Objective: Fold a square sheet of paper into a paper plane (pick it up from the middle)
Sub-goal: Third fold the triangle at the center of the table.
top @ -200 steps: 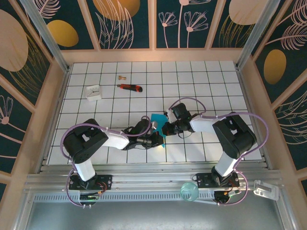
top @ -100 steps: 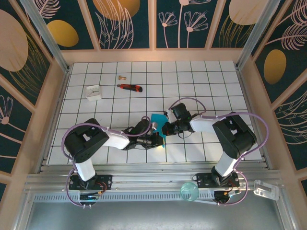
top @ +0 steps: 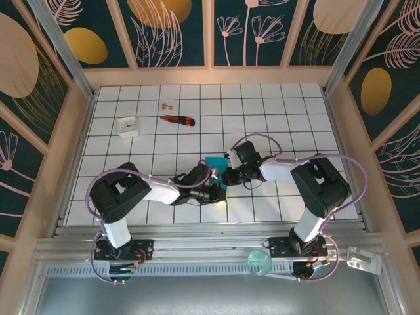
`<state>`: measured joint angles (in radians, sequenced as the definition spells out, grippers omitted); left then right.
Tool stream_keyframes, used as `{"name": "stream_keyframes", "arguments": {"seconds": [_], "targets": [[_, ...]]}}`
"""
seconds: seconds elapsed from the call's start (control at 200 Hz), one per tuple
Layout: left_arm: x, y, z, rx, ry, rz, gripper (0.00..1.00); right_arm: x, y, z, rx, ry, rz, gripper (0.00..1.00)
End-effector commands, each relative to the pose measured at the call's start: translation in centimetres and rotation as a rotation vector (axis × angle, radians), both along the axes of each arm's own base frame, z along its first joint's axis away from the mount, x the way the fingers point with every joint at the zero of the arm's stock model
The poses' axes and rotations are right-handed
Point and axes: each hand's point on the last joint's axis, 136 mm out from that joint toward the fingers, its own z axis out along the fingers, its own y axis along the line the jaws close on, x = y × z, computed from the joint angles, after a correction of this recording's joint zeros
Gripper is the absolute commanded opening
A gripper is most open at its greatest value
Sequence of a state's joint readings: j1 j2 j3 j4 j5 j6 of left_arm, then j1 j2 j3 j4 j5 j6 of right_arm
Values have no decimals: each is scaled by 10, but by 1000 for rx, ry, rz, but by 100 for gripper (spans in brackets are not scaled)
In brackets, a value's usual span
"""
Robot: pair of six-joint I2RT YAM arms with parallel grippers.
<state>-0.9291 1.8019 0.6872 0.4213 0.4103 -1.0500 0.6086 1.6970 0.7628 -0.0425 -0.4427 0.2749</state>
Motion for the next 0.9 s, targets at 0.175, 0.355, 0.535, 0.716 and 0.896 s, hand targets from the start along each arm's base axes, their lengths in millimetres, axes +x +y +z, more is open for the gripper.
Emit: {"name": "stream_keyframes", "arguments": {"seconds": [0.175, 0.355, 0.535, 0.716, 0.896], "targets": [[-48, 6, -31, 134, 91, -151, 0, -44, -46, -54, -233, 169, -30, 1], [-44, 0, -17, 138, 46, -178, 0, -44, -46, -54, -236, 169, -30, 0], [-26, -6, 10, 89, -46, -135, 0, -44, -47, -54, -237, 168, -30, 0], [-2, 1, 37, -11, -100, -2, 0, -43, -46, -54, -234, 167, -27, 0], [13, 6, 35, -60, -76, 74, 0, -43, -46, -55, -235, 165, -27, 0]]}}
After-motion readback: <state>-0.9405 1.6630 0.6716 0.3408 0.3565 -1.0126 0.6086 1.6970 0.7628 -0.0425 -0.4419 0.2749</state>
